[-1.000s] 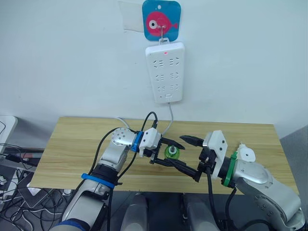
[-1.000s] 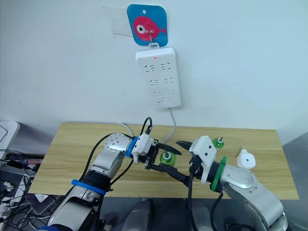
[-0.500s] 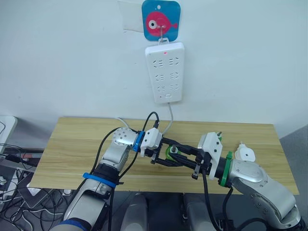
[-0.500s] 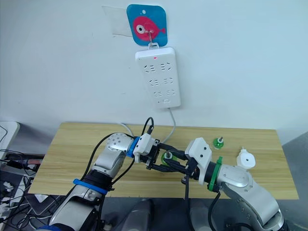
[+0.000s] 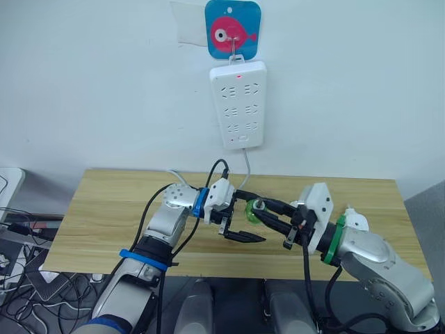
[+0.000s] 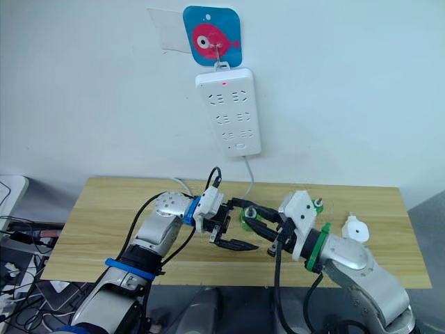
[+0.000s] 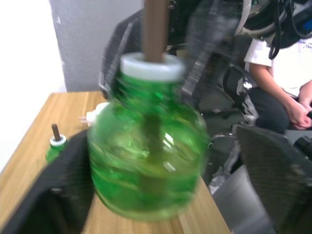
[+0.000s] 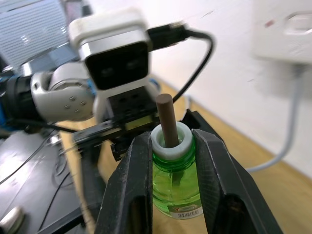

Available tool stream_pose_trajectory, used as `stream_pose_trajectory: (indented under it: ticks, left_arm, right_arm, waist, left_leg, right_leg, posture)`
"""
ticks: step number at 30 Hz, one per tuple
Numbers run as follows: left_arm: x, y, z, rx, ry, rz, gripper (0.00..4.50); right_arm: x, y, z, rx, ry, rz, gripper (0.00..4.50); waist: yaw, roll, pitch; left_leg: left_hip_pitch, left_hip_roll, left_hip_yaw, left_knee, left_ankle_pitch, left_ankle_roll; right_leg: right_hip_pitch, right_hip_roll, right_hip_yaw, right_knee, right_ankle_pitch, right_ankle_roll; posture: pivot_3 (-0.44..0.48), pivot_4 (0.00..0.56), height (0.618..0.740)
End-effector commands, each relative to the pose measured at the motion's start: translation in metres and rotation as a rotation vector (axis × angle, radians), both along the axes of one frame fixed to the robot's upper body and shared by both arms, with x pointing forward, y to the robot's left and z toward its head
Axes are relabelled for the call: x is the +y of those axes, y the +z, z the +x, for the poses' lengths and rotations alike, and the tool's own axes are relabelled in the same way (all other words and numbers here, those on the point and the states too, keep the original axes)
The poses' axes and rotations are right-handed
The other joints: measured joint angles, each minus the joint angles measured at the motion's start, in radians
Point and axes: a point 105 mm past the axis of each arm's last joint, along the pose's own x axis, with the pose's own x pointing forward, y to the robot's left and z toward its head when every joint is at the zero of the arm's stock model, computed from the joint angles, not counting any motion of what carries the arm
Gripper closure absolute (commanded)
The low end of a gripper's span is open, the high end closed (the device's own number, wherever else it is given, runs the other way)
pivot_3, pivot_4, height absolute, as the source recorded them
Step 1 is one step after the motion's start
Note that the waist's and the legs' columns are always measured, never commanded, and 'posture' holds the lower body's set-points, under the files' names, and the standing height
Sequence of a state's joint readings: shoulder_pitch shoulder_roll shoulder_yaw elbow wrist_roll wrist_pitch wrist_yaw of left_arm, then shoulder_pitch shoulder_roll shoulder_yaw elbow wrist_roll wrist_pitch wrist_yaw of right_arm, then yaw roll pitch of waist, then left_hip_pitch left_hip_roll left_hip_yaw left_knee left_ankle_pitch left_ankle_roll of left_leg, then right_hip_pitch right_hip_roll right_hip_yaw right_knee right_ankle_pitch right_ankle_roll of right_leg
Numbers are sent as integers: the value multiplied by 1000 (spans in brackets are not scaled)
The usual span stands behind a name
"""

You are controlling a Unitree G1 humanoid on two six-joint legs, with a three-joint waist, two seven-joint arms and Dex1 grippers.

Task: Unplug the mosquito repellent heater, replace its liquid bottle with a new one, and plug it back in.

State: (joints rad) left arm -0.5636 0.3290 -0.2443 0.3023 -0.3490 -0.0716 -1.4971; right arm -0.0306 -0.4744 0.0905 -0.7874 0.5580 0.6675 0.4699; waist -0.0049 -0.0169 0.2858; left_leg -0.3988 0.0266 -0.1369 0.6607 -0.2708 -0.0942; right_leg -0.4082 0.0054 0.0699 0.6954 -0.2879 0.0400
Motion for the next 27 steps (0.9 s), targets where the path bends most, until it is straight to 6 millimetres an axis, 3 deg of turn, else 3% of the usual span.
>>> stream_pose_trajectory:
  ticks: [1,5,8,14,17,27]
  left_arm:
    - [12,19,1,-30,33,-49,38]
    - [21,35,7,-31,164,-134,38]
    - [8,39,-7,-149,187,-200,38]
    - [-8,45,4,-214,336,-304,38]
    - [-12,53,11,-258,412,-362,38]
    - [-27,47,-1,-268,396,-377,38]
  right_arm:
    - [-12,18,-1,-21,-96,81,3690]
    - [-36,29,5,79,-281,295,3690]
    - [-42,29,6,272,-363,581,3690]
    - [-50,31,9,515,-418,901,3690]
    - [-53,35,11,574,-424,992,3690]
    - [-43,42,9,652,-359,1039,3690]
  waist:
    - [-1,0,0]
    - [-2,0,0]
    - [-4,0,0]
    - [-8,0,0]
    - [-14,0,0]
    - [-24,0,0]
  left_leg:
    - [0,0,0,0,0,0]
    - [0,0,0,0,0,0]
    - [0,1,0,-1,0,0]
    - [0,-1,1,0,0,0]
    - [0,0,1,-1,0,0]
    - [0,0,1,-2,0,0]
  right_leg:
    - [0,0,0,0,0,0]
    - [0,0,0,0,0,0]
    - [0,-1,0,0,0,0]
    - [0,-2,1,0,0,0]
    - [0,-2,1,0,0,0]
    - [0,-1,1,0,0,1]
  posture:
    - [90,260,740]
    - [90,260,740]
    - [72,270,740]
    - [70,266,740]
    - [73,269,740]
    - [88,270,740]
